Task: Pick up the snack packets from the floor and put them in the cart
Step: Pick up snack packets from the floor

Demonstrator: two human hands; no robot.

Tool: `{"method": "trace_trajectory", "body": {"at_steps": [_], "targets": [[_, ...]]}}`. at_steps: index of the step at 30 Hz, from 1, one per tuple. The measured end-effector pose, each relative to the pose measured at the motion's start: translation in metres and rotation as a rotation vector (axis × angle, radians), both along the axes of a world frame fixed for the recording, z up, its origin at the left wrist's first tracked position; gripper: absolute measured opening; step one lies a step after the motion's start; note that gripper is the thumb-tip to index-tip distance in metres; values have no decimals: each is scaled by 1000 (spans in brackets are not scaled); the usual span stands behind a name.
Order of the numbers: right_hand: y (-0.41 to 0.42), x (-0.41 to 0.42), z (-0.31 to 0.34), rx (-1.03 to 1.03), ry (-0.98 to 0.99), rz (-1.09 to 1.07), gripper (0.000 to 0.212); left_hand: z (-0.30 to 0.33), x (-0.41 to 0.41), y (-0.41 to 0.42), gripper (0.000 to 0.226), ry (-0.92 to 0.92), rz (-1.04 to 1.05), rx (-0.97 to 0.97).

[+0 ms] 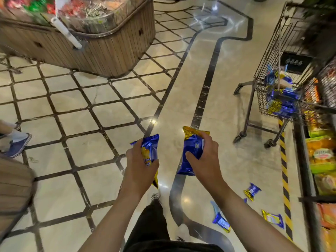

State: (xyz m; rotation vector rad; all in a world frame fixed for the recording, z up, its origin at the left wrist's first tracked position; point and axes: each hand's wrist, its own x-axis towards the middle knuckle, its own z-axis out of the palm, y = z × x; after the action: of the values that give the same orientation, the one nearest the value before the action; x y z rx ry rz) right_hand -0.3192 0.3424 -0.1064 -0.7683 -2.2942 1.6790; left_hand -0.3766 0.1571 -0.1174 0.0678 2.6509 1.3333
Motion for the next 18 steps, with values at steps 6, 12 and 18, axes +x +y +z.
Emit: {"method": "trace_trajectory", "body": {"at_steps": [6, 12, 18], "targets": [[37, -75, -5, 28, 10, -114, 61, -13, -84, 43, 74, -14, -46, -74], [76, -165, 4, 160, 12, -219, 63, -18, -198, 96, 81, -28, -192, -28], [108, -246, 15, 200, 21, -359, 63, 3, -294, 154, 79, 44, -384, -4]]}}
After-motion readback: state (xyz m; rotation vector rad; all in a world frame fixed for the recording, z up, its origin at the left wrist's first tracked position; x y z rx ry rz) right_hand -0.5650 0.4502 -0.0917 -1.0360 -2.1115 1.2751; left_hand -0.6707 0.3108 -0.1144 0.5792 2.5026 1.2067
